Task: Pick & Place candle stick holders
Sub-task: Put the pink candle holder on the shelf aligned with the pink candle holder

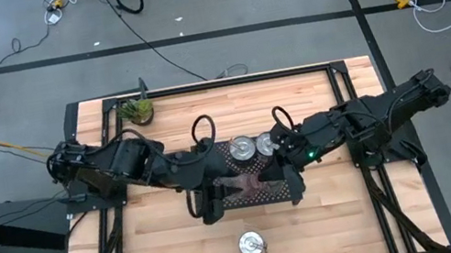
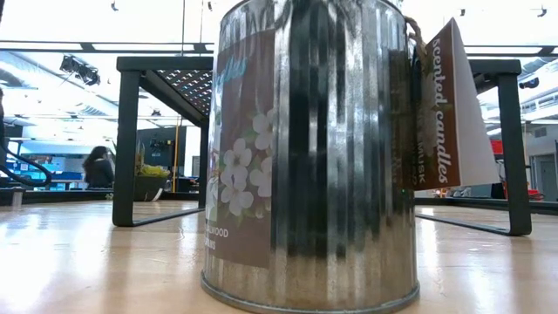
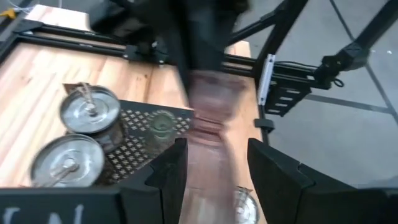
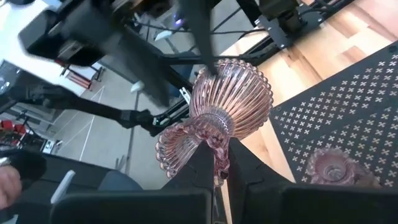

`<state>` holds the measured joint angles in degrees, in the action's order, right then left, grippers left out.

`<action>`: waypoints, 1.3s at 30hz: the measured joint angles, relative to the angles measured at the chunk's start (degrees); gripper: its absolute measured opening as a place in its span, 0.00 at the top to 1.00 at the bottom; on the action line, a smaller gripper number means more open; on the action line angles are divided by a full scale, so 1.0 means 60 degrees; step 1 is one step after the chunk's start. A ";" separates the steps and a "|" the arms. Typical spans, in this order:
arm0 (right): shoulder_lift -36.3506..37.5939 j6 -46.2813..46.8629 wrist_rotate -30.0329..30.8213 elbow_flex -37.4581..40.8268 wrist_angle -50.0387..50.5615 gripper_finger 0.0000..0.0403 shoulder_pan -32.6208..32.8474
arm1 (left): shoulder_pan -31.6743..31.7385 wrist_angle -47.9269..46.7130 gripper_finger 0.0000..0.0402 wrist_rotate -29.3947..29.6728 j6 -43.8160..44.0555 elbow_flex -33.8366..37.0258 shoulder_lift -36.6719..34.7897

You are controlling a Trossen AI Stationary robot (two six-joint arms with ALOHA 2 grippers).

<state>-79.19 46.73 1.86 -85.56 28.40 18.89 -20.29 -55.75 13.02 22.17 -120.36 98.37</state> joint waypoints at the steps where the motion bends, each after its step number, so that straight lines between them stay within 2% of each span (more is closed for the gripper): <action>1: -0.0003 -0.0009 -0.0012 0.0000 0.0015 0.98 0.0004 | 0.0064 -0.0011 0.57 0.0011 -0.0074 0.0000 0.0000; 8: -0.0053 -0.0122 -0.0237 0.0003 -0.0410 0.98 -0.0016 | 0.0487 -0.0037 0.56 -0.0316 -0.0211 -0.0004 0.0000; 13: -0.0048 -0.0188 -0.0276 0.0000 -0.0219 0.98 -0.0119 | 0.0708 0.0168 0.47 -0.1072 -0.0310 -0.0010 0.0018; 19: -0.0048 -0.0375 -0.0457 0.0000 -0.0342 0.98 -0.0337 | 0.0853 0.0226 0.36 -0.1176 -0.0306 -0.0004 0.0068; 24: -0.0044 -0.0474 -0.0746 0.0004 -0.0263 0.98 -0.0560 | 0.0850 0.0452 0.33 -0.1243 -0.0312 -0.0004 0.0395; 32: -0.0037 -0.0624 -0.1110 0.0004 -0.0372 0.98 -0.0834 | 0.1002 0.0447 0.38 -0.1825 -0.0310 0.0004 0.0858; 34: -0.0037 -0.0646 -0.1183 0.0004 -0.0340 0.98 -0.0858 | 0.1020 0.0481 0.44 -0.1862 -0.0346 0.0004 0.0863; 37: -0.0053 -0.0644 -0.1251 0.0004 -0.0347 0.98 -0.0875 | 0.1102 0.0624 0.59 -0.1892 -0.0522 -0.0004 0.0863; 39: -0.0059 -0.0614 -0.1329 0.0004 -0.0350 0.98 -0.0892 | 0.1145 0.0599 0.62 -0.1963 -0.0561 -0.0004 0.0862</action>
<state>-79.55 43.05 -6.11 -85.54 26.30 13.54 -13.42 -52.15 1.24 18.81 -120.38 103.54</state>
